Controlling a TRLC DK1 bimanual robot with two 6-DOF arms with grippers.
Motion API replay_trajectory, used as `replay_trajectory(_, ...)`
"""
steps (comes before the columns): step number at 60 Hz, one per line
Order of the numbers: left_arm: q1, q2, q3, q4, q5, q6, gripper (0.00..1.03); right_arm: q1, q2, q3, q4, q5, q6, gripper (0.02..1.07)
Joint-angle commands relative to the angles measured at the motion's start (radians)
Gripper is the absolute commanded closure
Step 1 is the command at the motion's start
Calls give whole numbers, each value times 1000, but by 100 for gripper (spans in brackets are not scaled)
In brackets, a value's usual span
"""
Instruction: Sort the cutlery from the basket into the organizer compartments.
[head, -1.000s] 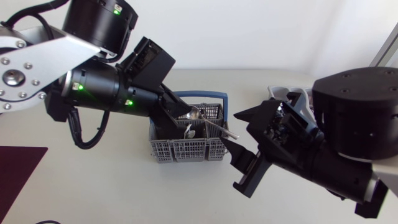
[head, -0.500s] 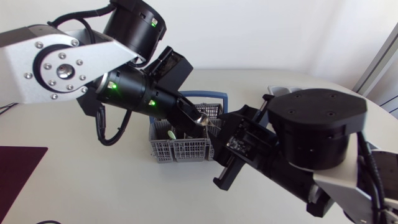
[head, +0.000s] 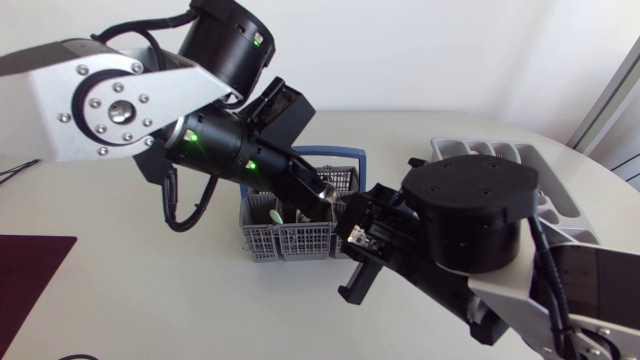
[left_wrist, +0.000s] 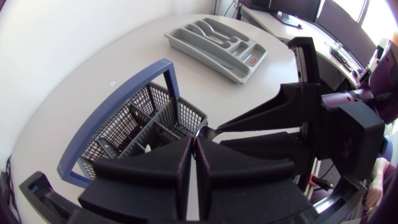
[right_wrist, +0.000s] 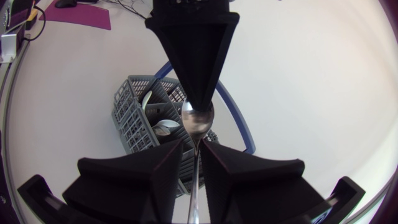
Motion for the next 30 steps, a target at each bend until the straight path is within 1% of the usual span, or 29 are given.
replay_trajectory(1, -8, 12, 33, -3, 8, -20, 100, -8, 28, -22, 13, 13, -24, 89)
replay_trajectory(11, -11, 12, 35, -6, 8, -19, 100, -17, 40, -23, 17, 21, -30, 89)
replay_trajectory(13, -11, 12, 35, -6, 8, -20, 100, -17, 40, -23, 17, 21, -30, 93)
replay_trajectory(16, -12, 10, 35, -6, 8, -20, 100, -19, 40, -23, 17, 21, -30, 95)
replay_trajectory(21, -17, 10, 35, -6, 8, -19, 100, -20, 40, -22, 14, 21, -30, 100)
replay_trajectory(30, -20, 9, 36, -6, 8, -19, 100, -22, 35, -20, 4, 21, -30, 101)
